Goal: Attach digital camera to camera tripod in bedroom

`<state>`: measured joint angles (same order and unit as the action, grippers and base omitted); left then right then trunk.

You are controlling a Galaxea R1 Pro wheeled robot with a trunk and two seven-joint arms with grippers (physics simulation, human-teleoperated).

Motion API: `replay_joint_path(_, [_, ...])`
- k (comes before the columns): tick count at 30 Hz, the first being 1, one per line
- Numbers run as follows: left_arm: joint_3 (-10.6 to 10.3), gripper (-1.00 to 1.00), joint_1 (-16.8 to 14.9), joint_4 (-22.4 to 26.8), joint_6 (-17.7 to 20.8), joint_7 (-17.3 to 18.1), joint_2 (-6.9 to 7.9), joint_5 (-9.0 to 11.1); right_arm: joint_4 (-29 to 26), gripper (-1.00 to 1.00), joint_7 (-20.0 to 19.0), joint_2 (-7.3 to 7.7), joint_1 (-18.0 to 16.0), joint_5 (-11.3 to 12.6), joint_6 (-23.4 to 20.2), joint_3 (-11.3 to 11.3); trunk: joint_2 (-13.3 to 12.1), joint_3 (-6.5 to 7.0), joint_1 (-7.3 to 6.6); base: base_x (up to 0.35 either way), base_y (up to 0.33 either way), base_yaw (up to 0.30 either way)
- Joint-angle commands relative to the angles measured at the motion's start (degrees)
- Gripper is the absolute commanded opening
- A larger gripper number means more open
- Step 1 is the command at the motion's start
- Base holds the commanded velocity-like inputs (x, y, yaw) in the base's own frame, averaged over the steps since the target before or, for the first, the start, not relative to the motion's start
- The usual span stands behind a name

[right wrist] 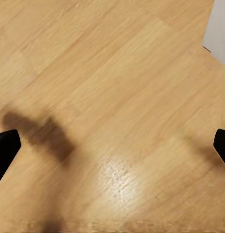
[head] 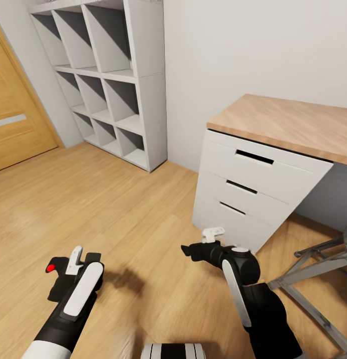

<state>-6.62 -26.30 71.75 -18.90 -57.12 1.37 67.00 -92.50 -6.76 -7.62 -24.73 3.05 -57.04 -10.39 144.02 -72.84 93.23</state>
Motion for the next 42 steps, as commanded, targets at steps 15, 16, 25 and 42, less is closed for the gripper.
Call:
replay_joint_path(15, [-3.14,-1.0,7.39,9.37,28.35,1.47,7.47,-0.43,-0.05,1.0,0.0,-0.01,4.4,0.29,5.32,-0.54,0.02,1.35,-0.01,0.0,0.0,0.0])
replay_joint_path(16, [-3.28,-1.0,7.45,9.67,29.15,1.45,7.51,-0.43,-0.05,1.0,0.0,-0.01,4.41,0.29,5.33,-0.56,0.02,1.44,-0.01,0.0,0.0,0.0])
replay_joint_path(25, [-3.86,-1.0,7.74,10.79,31.83,1.32,7.37,-6.86,-0.05,1.0,-0.01,-0.03,4.42,0.29,5.36,-0.69,0.02,2.27,-0.01,0.0,0.0,0.0])
replay_joint_path(42, [-4.07,-1.0,9.37,11.31,34.53,1.33,6.07,-12.21,-0.05,1.0,-0.01,-0.03,4.42,0.29,5.36,-0.98,0.02,3.83,-0.01,-0.059,-0.013,0.0])
